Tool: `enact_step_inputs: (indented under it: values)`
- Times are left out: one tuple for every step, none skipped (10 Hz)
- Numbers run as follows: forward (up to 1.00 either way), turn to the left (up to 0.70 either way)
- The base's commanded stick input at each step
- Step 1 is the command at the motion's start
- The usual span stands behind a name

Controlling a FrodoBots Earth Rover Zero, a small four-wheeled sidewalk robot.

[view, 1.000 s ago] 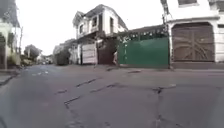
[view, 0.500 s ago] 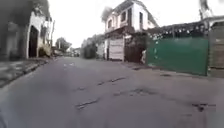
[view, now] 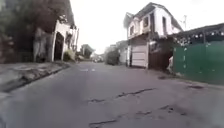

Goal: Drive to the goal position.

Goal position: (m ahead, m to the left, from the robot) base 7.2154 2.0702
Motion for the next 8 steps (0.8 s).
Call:
enact_step_inputs:
  values:
    - [1.0,0.1]
    - [1.0,0.1]
    - [1.0,0.1]
    - [1.0,0.1]
    - [1.0,0.1]
    - [1.0,0.1]
    - [1.0,-0.12]
    - [1.0,-0.16]
